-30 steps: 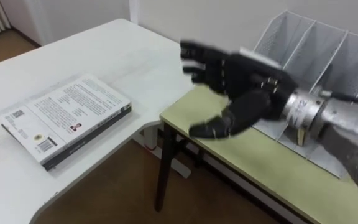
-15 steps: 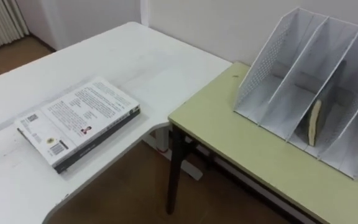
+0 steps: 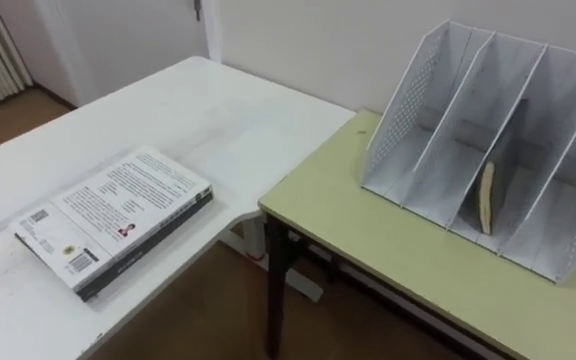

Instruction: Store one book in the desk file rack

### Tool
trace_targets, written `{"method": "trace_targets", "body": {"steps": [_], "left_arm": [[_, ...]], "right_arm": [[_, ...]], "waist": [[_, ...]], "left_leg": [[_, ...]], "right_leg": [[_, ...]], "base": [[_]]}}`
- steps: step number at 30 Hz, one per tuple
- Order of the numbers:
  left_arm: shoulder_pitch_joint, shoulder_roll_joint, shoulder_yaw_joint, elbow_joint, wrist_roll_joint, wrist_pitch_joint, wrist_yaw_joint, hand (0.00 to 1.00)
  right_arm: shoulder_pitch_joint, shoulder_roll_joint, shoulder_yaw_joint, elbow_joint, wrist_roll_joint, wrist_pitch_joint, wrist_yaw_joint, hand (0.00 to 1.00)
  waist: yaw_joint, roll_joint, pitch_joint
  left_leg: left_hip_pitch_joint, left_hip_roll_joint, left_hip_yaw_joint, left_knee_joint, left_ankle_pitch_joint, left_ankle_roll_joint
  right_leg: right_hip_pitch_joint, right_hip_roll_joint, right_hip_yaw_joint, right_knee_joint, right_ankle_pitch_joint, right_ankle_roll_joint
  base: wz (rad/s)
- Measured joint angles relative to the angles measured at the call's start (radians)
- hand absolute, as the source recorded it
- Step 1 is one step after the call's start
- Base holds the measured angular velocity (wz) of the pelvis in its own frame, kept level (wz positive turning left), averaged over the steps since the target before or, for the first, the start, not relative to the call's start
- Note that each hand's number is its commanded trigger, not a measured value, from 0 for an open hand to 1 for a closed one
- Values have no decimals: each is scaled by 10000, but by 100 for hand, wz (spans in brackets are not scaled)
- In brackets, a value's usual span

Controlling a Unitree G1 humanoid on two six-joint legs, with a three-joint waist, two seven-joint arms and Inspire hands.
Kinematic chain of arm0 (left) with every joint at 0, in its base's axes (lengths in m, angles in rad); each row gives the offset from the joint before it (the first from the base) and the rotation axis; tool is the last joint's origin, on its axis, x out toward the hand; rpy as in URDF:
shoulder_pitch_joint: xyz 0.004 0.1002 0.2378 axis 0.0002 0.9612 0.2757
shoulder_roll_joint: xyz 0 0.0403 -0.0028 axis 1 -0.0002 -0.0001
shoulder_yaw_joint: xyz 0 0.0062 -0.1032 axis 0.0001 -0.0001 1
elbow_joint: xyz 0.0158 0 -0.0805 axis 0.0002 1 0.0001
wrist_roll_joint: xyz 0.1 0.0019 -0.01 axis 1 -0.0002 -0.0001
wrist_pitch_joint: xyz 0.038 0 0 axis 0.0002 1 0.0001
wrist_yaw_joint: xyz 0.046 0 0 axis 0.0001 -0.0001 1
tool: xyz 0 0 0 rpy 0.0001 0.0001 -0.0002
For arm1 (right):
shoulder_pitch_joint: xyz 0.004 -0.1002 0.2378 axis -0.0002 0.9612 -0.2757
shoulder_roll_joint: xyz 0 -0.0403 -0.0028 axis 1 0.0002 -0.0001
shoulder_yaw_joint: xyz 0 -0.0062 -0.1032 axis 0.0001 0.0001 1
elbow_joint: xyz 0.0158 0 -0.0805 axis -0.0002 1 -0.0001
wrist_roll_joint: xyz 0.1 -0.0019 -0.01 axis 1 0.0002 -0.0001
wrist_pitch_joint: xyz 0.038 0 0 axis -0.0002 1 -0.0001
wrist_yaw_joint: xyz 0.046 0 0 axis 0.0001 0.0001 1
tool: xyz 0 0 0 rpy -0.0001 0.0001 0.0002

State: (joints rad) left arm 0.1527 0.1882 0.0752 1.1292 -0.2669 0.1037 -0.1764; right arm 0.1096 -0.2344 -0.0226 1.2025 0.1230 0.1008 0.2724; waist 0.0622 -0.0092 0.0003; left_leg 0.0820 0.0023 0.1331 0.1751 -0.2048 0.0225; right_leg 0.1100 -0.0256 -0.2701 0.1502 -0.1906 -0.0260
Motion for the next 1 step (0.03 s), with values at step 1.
{"method": "trace_targets", "body": {"steps": [1], "left_arm": [[22, -1, 6, 9, 2, 1, 39, 0]], "right_arm": [[-1, 17, -16, -4, 9, -29, -84, 0]], "waist": [[-39, 15, 6]], "left_leg": [[-3, -1, 3, -8, 0, 0]], "right_leg": [[8, 0, -10, -6, -2, 3]], "base": [[6]]}}
